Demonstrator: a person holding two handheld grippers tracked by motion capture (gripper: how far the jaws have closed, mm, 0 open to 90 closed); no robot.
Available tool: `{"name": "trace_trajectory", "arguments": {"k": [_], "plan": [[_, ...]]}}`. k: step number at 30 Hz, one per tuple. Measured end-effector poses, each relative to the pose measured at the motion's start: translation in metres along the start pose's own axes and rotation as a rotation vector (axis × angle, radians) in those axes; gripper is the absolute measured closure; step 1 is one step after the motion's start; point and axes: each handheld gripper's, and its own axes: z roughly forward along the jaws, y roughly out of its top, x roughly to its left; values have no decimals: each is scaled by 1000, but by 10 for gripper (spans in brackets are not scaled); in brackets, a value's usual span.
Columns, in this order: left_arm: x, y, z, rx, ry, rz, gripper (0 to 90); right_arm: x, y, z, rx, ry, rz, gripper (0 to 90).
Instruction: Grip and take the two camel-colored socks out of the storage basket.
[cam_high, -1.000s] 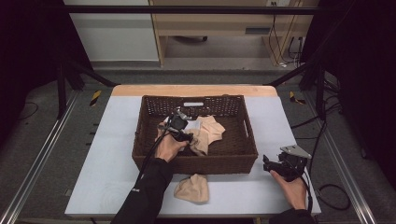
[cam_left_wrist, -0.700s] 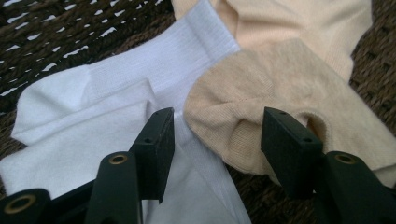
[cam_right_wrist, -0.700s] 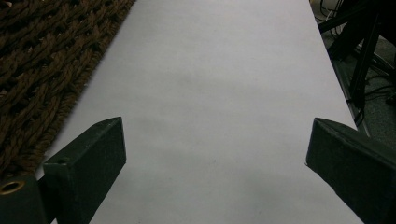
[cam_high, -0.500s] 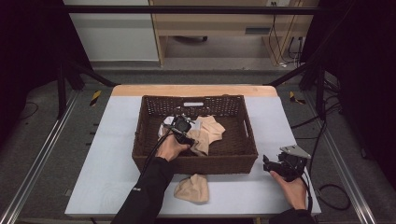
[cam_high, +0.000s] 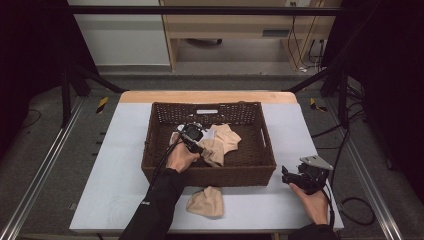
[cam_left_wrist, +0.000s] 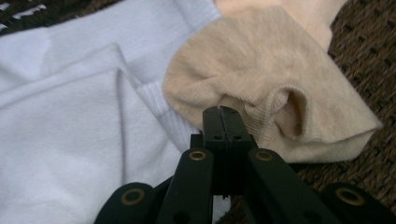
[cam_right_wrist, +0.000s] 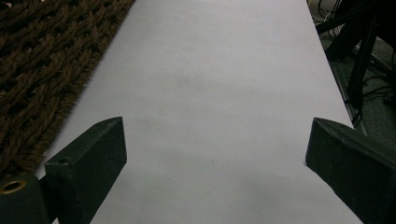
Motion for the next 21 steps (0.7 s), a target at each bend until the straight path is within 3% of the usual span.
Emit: {"name": "trace_trajectory", "arguments": {"k": [1,2,3,4,8,9,14,19,21], "plan": [[2,0,-2,-39,11,-17,889,0,0,0,-1,-2,2,56],[2,0,-2,-39,11,-17,800,0,0,0,-1,-2,2,56],[3,1,-1,-70,26,-19,800,0,0,0,-2,-2,6,56],[4,3,-2,-125,29,-31,588,0,0,0,-3,-4,3,56],[4,10,-2,-171,37,-31,396,0,0,1,-2,-3,3,56],[3,18,1,-163,50,-10,376,0,0,1,-2,-3,3,56],[0,27,16,-132,56,7,316,0,1,0,-6,2,10,56],[6,24,21,-98,51,25,355,0,1,0,-7,3,0,56],[3,24,23,-84,19,45,438,1,1,1,-5,3,-5,56]]}}
